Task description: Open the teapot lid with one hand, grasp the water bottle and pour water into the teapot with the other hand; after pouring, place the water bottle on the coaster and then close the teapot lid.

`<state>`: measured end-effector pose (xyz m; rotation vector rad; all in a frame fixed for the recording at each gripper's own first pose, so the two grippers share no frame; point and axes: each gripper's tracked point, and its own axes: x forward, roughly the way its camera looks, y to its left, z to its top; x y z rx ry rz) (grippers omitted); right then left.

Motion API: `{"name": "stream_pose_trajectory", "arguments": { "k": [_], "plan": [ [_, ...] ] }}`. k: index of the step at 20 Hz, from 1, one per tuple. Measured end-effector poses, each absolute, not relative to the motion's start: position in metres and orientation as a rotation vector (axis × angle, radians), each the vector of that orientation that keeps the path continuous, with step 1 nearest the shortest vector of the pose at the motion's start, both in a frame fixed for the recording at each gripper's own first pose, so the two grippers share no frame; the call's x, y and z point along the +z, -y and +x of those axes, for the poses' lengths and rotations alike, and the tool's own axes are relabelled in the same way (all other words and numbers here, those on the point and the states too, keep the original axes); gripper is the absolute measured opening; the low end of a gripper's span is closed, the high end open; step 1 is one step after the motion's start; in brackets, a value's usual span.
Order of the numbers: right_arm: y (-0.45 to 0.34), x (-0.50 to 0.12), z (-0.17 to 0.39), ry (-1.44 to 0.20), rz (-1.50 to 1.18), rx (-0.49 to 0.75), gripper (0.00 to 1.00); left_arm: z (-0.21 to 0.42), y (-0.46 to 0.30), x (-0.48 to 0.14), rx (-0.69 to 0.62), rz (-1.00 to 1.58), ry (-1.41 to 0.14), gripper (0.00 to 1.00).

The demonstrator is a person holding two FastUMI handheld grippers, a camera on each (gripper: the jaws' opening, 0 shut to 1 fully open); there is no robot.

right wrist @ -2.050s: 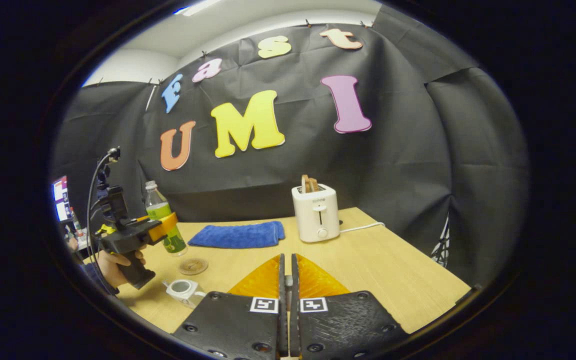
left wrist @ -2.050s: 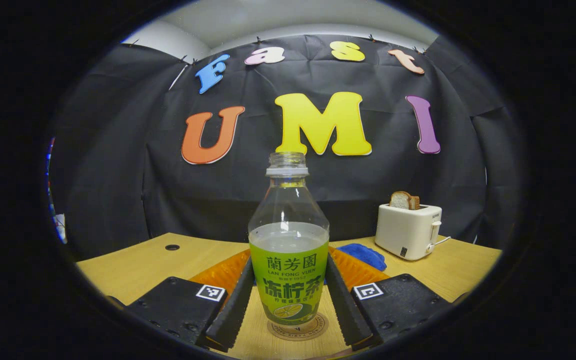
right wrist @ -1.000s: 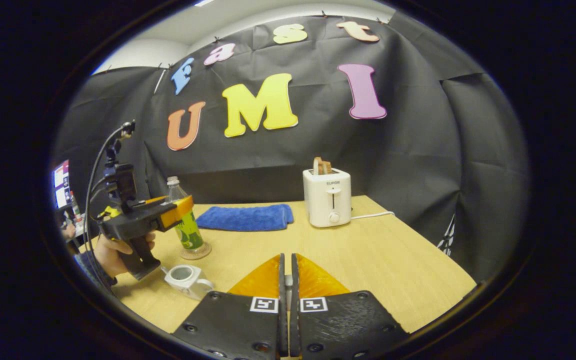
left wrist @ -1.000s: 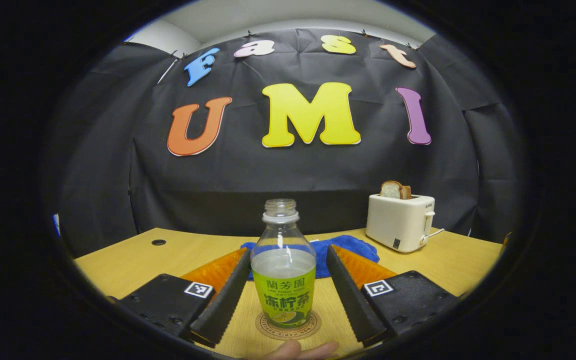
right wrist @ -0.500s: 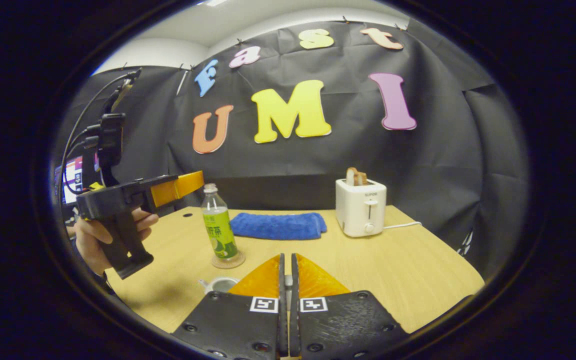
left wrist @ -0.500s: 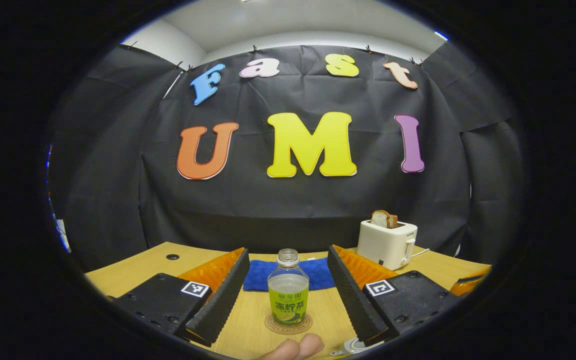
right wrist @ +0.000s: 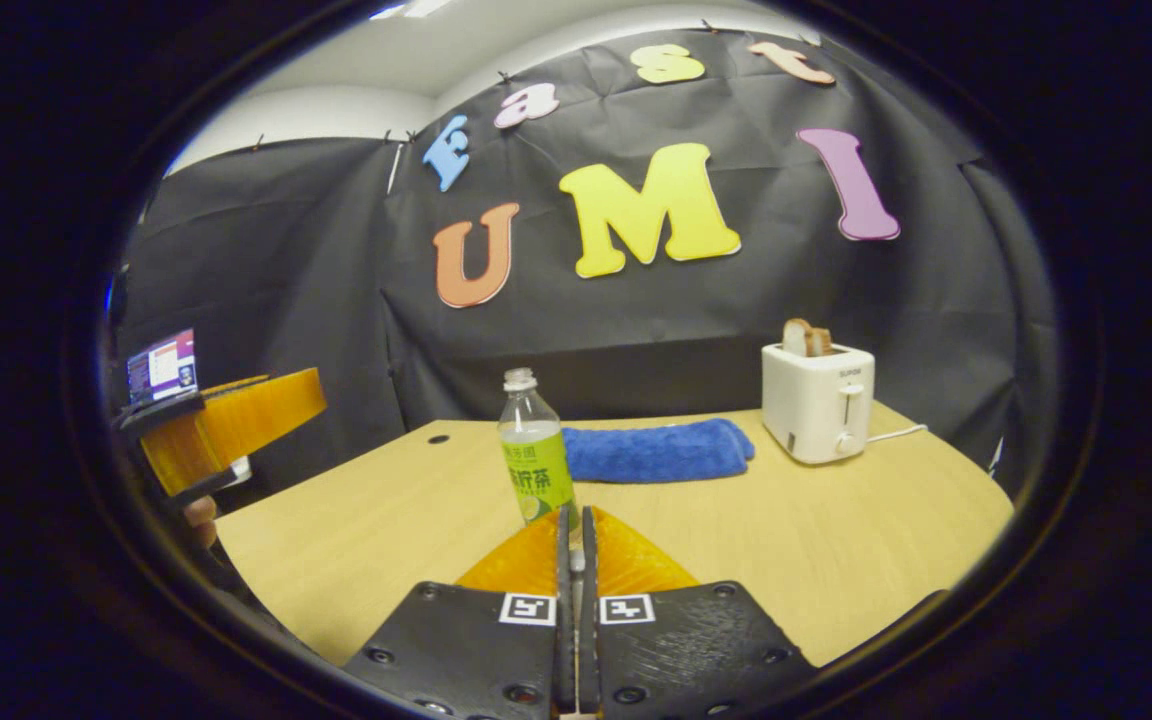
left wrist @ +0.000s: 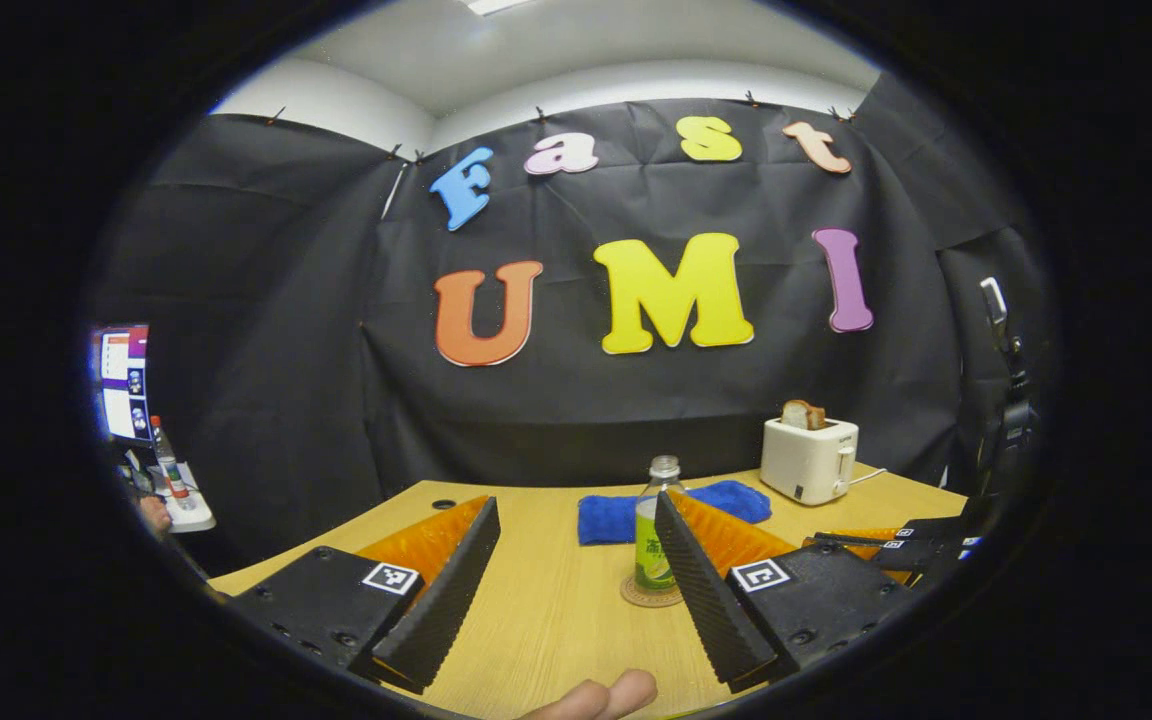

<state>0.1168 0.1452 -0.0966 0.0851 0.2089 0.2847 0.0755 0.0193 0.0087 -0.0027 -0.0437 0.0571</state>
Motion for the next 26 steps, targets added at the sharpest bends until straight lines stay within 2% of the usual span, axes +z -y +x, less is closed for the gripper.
{"name": "stream_pose_trajectory", "arguments": {
  "k": [7,17,18,20,22,24,25,26],
  "plan": [
    [-0.140,-0.145,0.135,-0.259,0.042,0.225,0.01,0.070,-0.045,0.004,0.035,-0.025,0.030,0.98],
    [-0.142,-0.163,0.134,-0.236,-0.016,0.226,0.04,0.073,-0.035,-0.006,0.005,-0.009,0.002,0.98],
    [-0.143,-0.162,0.132,-0.236,-0.027,0.230,0.17,0.072,-0.034,-0.005,0.004,-0.007,0.003,0.98],
    [-0.140,-0.159,0.131,-0.235,-0.040,0.213,0.30,0.071,-0.032,-0.005,0.002,-0.010,0.002,0.98],
    [-0.140,-0.156,0.127,-0.237,-0.044,0.216,0.51,0.071,-0.030,-0.006,-0.008,-0.007,-0.003,0.98],
    [-0.137,-0.146,0.120,-0.222,-0.056,0.213,0.67,0.070,-0.031,-0.005,-0.001,0.002,-0.002,0.98],
    [-0.136,-0.141,0.117,-0.213,-0.051,0.216,0.71,0.070,-0.032,-0.006,0.003,0.001,-0.007,0.98],
    [-0.134,-0.133,0.112,-0.204,-0.039,0.216,0.85,0.068,-0.032,-0.006,0.005,0.000,-0.009,0.98]
  ]
}}
